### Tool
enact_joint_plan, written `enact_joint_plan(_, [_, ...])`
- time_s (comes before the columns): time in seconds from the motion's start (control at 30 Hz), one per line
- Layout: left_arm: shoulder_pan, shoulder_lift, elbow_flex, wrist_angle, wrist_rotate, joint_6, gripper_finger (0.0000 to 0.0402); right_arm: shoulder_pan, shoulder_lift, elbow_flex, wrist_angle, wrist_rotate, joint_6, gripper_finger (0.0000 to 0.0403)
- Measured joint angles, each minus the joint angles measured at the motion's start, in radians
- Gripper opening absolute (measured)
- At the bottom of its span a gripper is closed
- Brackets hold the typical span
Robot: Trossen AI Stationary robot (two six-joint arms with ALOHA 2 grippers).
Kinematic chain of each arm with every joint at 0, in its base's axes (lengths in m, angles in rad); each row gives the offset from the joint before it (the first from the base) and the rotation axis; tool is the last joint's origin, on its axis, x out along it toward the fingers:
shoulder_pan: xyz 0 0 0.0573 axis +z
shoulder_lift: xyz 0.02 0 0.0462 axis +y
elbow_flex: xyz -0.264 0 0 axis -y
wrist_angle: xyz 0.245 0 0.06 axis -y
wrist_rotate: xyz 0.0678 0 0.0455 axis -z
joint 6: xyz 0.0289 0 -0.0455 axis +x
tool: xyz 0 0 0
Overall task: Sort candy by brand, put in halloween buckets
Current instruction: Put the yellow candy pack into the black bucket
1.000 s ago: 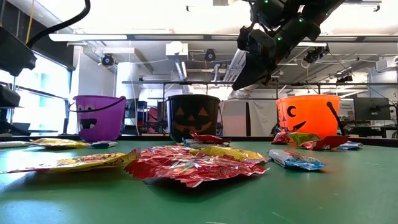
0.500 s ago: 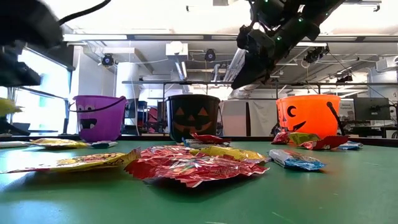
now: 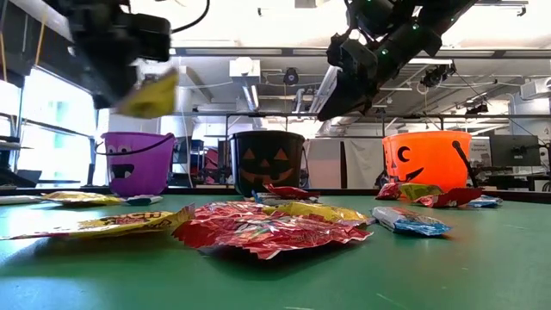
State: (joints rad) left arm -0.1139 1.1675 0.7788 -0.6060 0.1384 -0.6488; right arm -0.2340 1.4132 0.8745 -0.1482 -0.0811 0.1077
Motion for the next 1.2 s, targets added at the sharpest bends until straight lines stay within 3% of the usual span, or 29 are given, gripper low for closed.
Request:
enact_joint_plan(0.2, [0.162,-0.023,0.011,0.113,0.014,0.042,0.0001,0.0,0.0,0.0,0.0,0.0,0.007,0.0])
enact_joint_plan(0.57, [0.367,0.064,0.182,0.168,0.003,0.194,0.0,0.0,0.0,0.0,0.003,0.0,0.006,0.0])
enact_joint_plan(1.2, [0.535,0.278,0.364,0.224,-0.002,0.287,0.0,0.0,0.0,0.0,0.003,0.014,0.007,0.0])
